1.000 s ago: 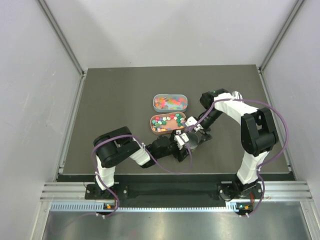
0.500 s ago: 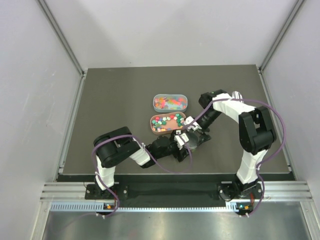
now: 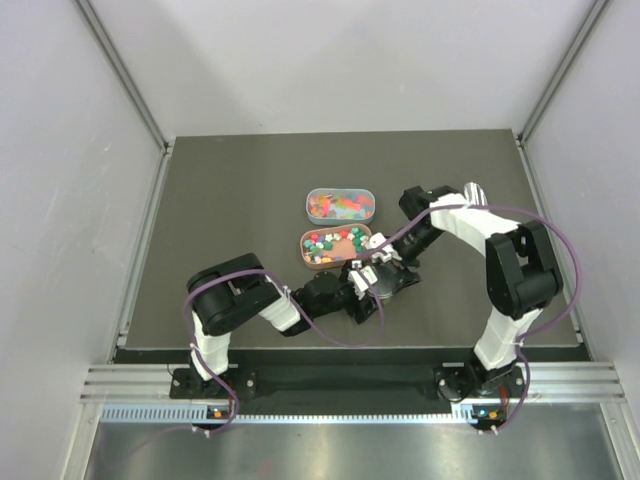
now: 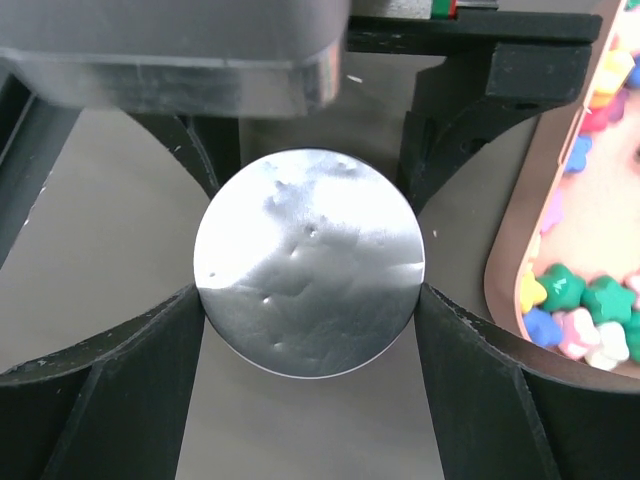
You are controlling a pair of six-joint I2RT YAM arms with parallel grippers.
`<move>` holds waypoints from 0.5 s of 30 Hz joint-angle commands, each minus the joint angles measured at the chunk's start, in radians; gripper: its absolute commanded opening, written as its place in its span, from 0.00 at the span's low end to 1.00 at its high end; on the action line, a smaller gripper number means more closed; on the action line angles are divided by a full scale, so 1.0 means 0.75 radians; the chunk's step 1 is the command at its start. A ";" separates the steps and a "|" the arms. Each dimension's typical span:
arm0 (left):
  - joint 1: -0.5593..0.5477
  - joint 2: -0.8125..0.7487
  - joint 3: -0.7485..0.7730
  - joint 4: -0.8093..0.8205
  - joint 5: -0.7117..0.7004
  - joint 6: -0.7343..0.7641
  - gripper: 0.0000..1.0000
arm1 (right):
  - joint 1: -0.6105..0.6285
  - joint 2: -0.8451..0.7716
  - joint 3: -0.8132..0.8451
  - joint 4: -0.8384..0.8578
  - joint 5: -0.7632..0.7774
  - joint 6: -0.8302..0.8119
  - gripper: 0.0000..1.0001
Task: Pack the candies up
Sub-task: Screw the bottle lid onto the packing bottle.
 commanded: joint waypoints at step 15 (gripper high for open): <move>-0.006 -0.019 -0.073 -0.208 -0.079 0.006 0.73 | 0.232 -0.160 -0.356 0.422 0.244 0.837 0.62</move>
